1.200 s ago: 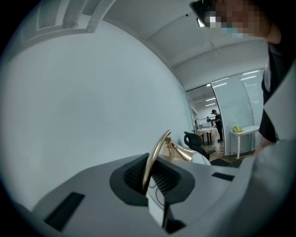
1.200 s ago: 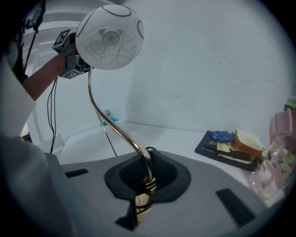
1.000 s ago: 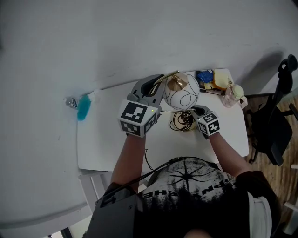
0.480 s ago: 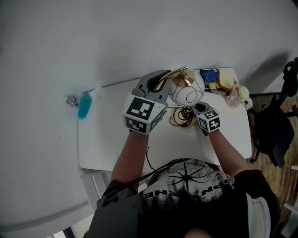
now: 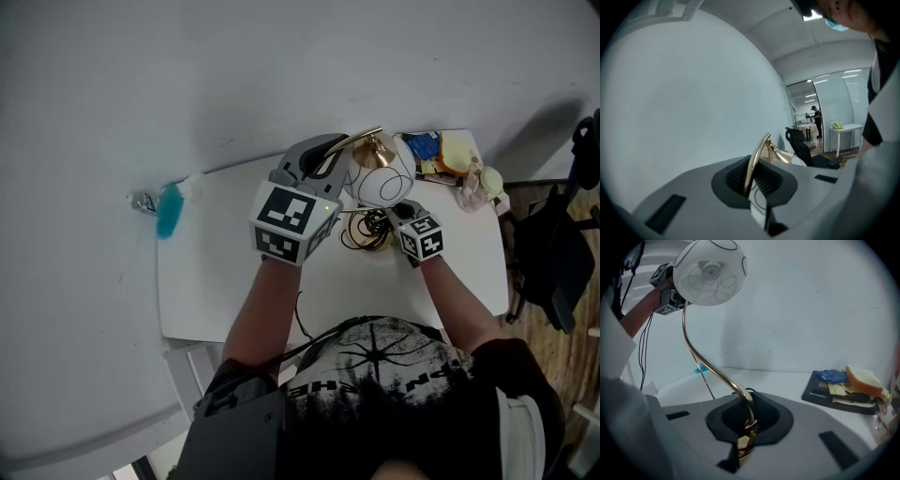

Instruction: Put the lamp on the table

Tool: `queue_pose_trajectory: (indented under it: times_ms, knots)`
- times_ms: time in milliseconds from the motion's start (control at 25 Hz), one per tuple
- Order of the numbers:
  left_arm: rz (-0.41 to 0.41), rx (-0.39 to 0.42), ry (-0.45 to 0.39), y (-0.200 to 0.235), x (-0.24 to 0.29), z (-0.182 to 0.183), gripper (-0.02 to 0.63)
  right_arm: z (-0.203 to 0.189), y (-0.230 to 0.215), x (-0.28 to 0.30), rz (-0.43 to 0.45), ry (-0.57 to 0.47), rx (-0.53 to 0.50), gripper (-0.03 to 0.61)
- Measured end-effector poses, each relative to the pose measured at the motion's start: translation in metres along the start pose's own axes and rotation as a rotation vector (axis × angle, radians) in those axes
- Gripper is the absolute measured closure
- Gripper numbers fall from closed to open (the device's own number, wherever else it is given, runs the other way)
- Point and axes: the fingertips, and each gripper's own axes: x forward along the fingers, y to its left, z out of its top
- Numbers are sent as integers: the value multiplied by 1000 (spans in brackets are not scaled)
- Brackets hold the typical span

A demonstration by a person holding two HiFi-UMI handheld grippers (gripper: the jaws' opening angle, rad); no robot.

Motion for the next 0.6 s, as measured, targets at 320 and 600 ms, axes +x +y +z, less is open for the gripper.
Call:
queue_pose_trajectory:
  times_ms: [320, 600]
  knots:
    - [-22, 20, -2, -12, 10, 7, 597, -3, -4, 0, 13, 4, -40, 557]
    - [-31, 34, 11, -23, 16, 6, 597, -7, -5, -1, 20, 13, -80, 557]
